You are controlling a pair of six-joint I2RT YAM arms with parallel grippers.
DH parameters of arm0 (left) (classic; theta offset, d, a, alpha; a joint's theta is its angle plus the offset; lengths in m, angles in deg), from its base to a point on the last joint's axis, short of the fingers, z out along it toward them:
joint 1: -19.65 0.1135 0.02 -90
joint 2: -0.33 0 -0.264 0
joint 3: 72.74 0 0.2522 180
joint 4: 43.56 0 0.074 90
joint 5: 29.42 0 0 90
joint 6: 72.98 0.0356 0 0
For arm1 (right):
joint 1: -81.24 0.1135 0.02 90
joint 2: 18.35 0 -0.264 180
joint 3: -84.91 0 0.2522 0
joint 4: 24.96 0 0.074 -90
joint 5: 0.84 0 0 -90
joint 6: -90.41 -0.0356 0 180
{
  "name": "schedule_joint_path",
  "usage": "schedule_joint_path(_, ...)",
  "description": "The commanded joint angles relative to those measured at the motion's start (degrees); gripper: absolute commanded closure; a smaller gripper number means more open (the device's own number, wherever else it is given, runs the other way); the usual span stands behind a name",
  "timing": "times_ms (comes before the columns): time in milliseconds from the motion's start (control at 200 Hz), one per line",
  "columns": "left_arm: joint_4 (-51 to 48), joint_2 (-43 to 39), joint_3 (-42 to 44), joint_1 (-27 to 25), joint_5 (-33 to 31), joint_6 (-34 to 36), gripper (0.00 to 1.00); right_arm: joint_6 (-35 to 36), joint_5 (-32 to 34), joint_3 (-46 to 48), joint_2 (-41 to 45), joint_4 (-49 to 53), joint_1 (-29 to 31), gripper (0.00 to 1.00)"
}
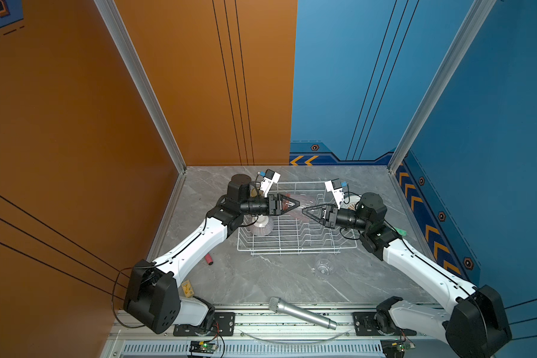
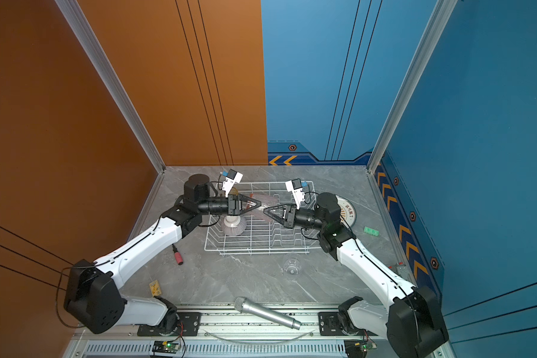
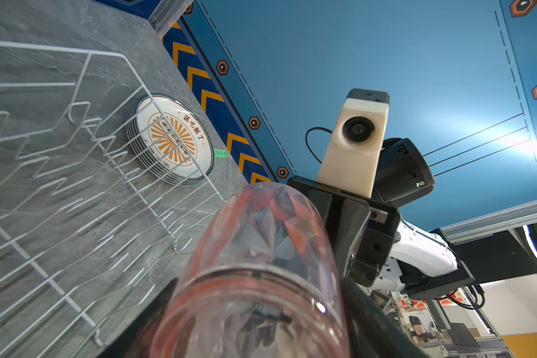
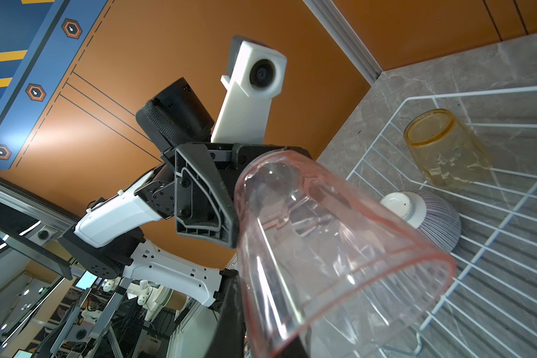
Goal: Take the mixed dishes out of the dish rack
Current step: 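Close the right gripper on the pink glass while the left gripper opens, then lower the pink glass beside the clear glass with right gripper while left nears bowl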
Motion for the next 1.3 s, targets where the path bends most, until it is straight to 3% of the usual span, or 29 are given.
schedule_joint_path(0,-5.7,-0.7,-1.7,-1.0,-4.4,4.5,0.11,3.8,0.5,-3.5,0.3,5.8,1.1,1.0)
schedule_joint_path(100,-6.7,-1.9,-1.9,-0.4,-5.3,5.5,0.0,7.2,0.7,-4.9,0.9,11.2,1.9,1.0)
schedule_joint_path(260,-10.8,-4.7,-3.1,0.9,-8.5,8.0,0.02,15.0,2.4,-8.9,2.1,25.8,3.3,1.0)
schedule_joint_path(461,-34.2,-8.6,-8.8,1.1,-31.7,19.0,0.01,32.4,18.0,-17.7,3.7,57.0,10.4,1.0)
schedule_joint_path(556,-38.7,-10.3,-8.8,1.4,-41.5,19.7,0.03,35.6,26.2,-20.6,2.4,66.1,16.6,1.0)
schedule_joint_path(631,-40.7,-10.9,-8.4,1.9,-45.6,20.0,0.05,36.3,30.5,-22.2,0.1,71.1,20.6,1.0)
schedule_joint_path(881,-45.2,-9.7,-8.2,1.3,-53.3,21.2,0.05,37.2,38.7,-24.8,-8.9,75.6,30.7,1.0)
schedule_joint_path(1292,-45.7,-8.9,-7.3,0.2,-54.8,23.0,0.05,37.6,42.5,-26.5,-20.7,76.8,34.9,1.0)
